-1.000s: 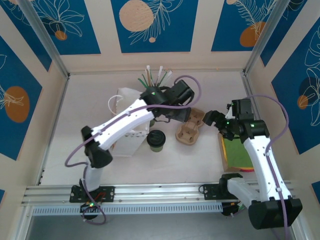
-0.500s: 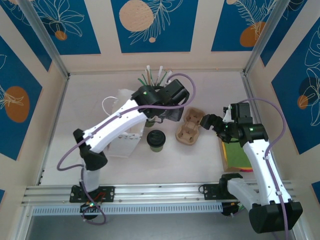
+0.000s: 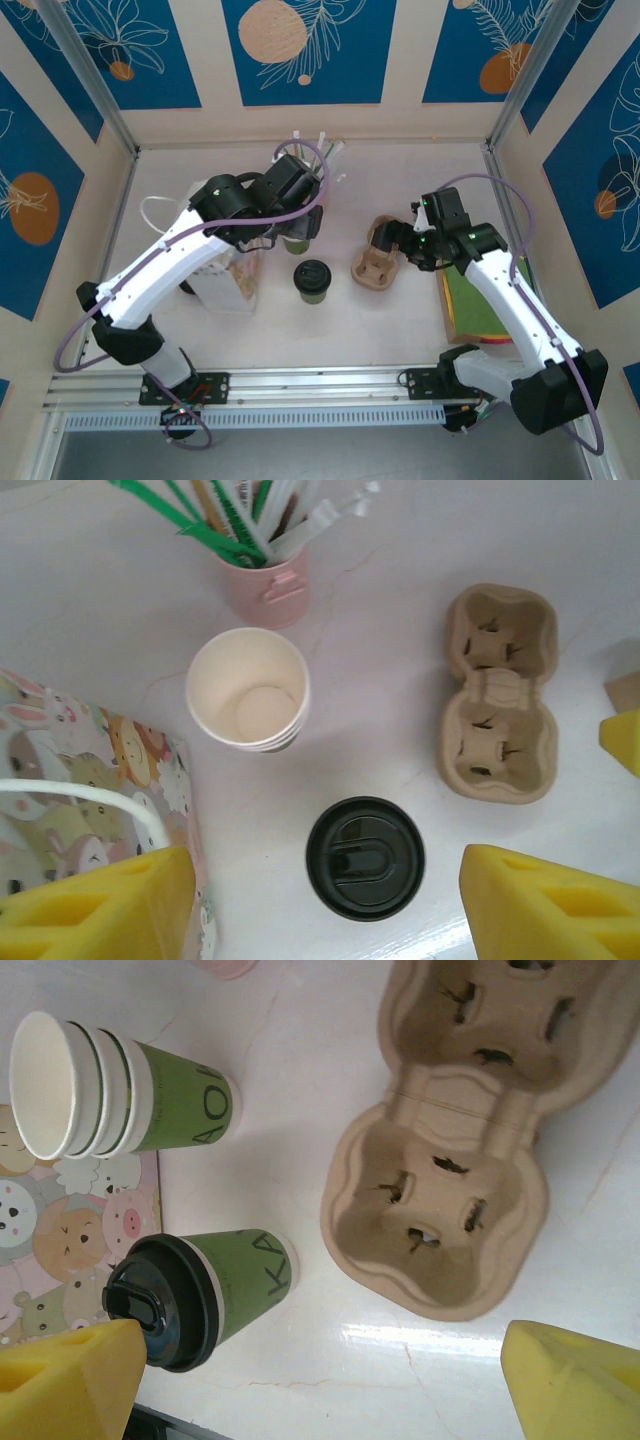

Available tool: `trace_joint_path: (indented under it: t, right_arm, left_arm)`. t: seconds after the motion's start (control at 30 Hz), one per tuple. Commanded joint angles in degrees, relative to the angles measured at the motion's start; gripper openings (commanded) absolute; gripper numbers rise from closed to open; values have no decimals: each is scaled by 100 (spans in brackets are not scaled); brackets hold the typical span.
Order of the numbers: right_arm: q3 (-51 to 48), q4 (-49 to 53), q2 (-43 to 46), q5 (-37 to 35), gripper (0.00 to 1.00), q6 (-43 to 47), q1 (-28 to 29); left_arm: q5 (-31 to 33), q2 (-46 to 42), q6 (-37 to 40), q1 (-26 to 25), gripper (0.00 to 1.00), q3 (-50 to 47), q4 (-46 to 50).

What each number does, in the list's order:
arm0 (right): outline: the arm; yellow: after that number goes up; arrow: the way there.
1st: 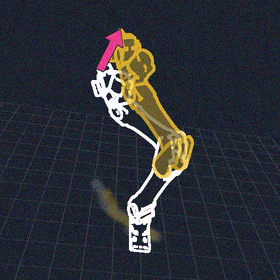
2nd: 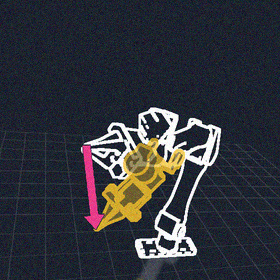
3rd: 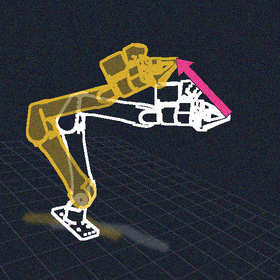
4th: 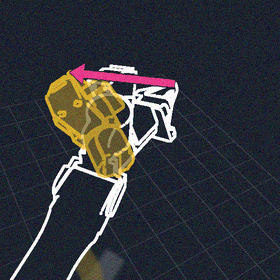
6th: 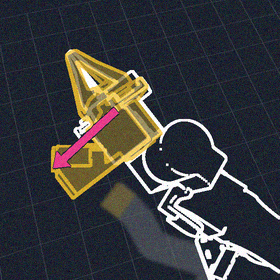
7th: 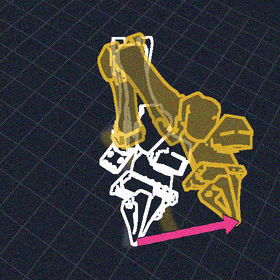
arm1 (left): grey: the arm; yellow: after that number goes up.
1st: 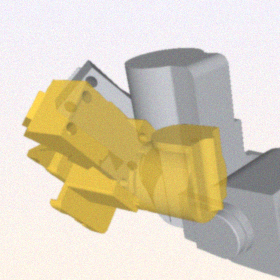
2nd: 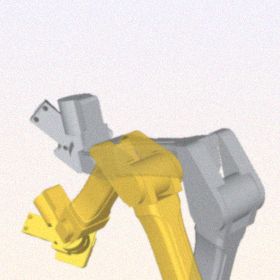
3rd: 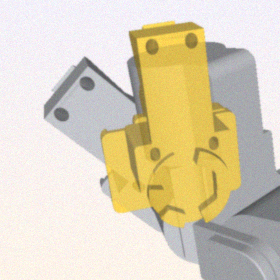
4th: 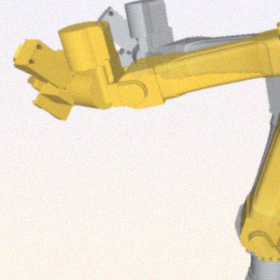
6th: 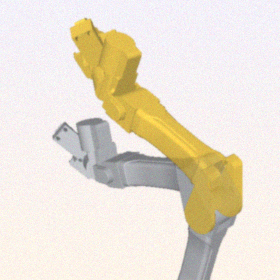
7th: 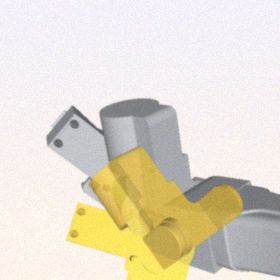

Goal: Pack the takeout coffee

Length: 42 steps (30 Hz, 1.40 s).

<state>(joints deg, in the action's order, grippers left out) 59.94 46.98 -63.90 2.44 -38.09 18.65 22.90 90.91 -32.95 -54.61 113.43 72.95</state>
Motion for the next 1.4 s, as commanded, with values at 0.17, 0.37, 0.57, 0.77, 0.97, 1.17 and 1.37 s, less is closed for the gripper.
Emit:
trace_joint_path:
  t: [0.17,0.37,0.57,0.77,0.97,1.17,1.37]
  right_arm:
    - [375,-185,-398,-193,92,-94,327]
    - [386,-203,-476,-224,93,-76,365]
    - [386,-222,-509,-238,93,-33,369]
    - [437,-260,-584,-226,93,12,359]
    - [453,-257,-602,-244,93,38,318]
    - [372,-66,-408,-338,96,56,84]
    - [-39,76,248,-300,99,-15,-590]
  left_arm:
    - [84,-425,-63,301,74,-215,-35]
    - [14,-491,116,302,90,-108,120]
    - [423,-851,138,432,94,-228,340]
    - [459,-1231,168,565,100,-309,254]
    - [-88,-1178,383,512,99,-74,-353]
    - [-277,-228,528,90,96,723,-454]
    - [-661,798,500,-210,93,1299,-658]
